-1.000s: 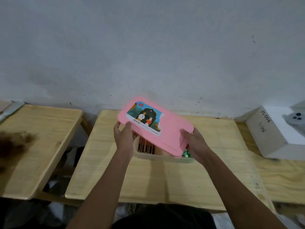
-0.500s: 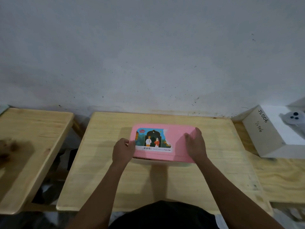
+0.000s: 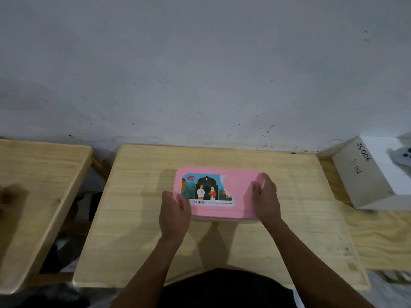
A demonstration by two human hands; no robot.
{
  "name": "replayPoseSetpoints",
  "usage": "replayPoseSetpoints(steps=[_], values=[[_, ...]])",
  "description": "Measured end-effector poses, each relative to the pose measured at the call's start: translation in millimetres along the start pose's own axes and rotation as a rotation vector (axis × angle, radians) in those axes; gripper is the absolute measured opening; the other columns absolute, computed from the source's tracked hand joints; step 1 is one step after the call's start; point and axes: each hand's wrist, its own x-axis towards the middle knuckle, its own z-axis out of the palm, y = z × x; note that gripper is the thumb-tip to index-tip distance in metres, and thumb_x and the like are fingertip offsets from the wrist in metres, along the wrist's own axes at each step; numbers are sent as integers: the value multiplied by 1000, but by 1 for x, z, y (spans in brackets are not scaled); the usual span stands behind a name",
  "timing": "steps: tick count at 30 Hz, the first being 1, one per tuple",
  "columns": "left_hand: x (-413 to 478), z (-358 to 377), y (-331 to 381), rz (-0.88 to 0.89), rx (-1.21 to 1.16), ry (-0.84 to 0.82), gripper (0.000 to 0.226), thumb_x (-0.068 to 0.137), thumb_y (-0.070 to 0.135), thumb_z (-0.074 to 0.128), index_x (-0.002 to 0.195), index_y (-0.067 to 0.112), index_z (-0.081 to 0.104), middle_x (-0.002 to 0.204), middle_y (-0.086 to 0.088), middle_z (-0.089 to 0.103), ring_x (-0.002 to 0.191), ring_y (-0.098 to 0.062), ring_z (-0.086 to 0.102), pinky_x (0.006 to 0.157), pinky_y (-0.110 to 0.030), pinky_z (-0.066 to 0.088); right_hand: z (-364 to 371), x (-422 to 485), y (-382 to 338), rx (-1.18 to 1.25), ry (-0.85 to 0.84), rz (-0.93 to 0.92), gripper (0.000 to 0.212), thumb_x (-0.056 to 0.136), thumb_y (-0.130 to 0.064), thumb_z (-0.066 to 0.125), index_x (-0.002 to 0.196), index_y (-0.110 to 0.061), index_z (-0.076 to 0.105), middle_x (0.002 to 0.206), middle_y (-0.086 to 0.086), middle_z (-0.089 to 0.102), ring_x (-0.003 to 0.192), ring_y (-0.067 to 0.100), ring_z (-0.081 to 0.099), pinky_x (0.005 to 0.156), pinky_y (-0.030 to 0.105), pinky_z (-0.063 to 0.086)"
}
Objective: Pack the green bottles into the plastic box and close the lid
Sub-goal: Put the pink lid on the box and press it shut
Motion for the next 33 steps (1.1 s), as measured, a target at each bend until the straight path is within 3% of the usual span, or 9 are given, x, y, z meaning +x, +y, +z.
replayPoseSetpoints(steps=[3, 8, 12, 16, 22, 27, 30, 33], values=[[-5, -1, -2, 21, -15, -4, 17, 96, 28, 45, 90, 14, 38, 76, -5, 59, 57, -19, 53, 44, -25, 33, 0, -8, -5, 3, 15, 7, 36, 99, -30, 38, 132, -18, 39, 126, 10, 53, 104, 28, 57, 82, 49, 52], [-3, 1, -5, -14, -20, 10, 16, 94, 31, 45, 90, 18, 36, 83, -7, 64, 66, -25, 62, 52, -39, 51, 2, -10, -4, -21, 19, 50, 39, 100, -22, 39, 138, -14, 39, 133, 14, 49, 112, 32, 55, 85, 44, 48], [-4, -2, 6, 1, -9, 77, 14, 92, 24, 48, 93, 13, 40, 83, -8, 61, 69, -28, 59, 53, -30, 37, -4, -11, -9, -38, 5, 91, 43, 101, -19, 41, 143, -12, 36, 137, 17, 45, 119, 34, 51, 91, 41, 43], [-12, -3, 12, 35, 21, 110, 18, 93, 22, 49, 106, 10, 46, 93, -7, 64, 70, -25, 58, 59, -29, 37, -7, -13, -10, -73, -4, 97, 44, 99, -21, 44, 142, -11, 38, 135, 15, 48, 117, 34, 53, 89, 42, 45], [-25, 2, -1, 43, 42, 80, 31, 94, 30, 42, 124, 20, 42, 112, -6, 66, 88, -31, 66, 68, -41, 55, -12, -20, -8, -95, -14, 79, 45, 95, -22, 47, 139, -12, 40, 136, 13, 46, 112, 33, 56, 80, 38, 45], [-30, 3, -4, 77, 69, 62, 32, 96, 24, 40, 127, 15, 41, 115, -7, 63, 88, -31, 66, 64, -34, 49, -7, -28, 0, -145, -55, 96, 42, 98, -24, 41, 139, -16, 35, 132, 14, 45, 104, 34, 58, 76, 40, 48], [-27, 2, -2, 127, 129, 33, 34, 96, 23, 38, 129, 12, 40, 120, -10, 58, 90, -34, 65, 63, -39, 50, -6, -27, 5, -111, -62, 35, 38, 100, -23, 38, 137, -15, 34, 134, 14, 42, 104, 33, 57, 79, 43, 51], [-20, 3, 0, 129, 187, 20, 36, 95, 20, 40, 128, 7, 41, 121, -14, 57, 92, -39, 63, 68, -44, 49, -8, -21, 11, -47, -66, -12, 31, 101, -19, 35, 131, -12, 38, 131, 16, 44, 101, 29, 54, 78, 38, 47]])
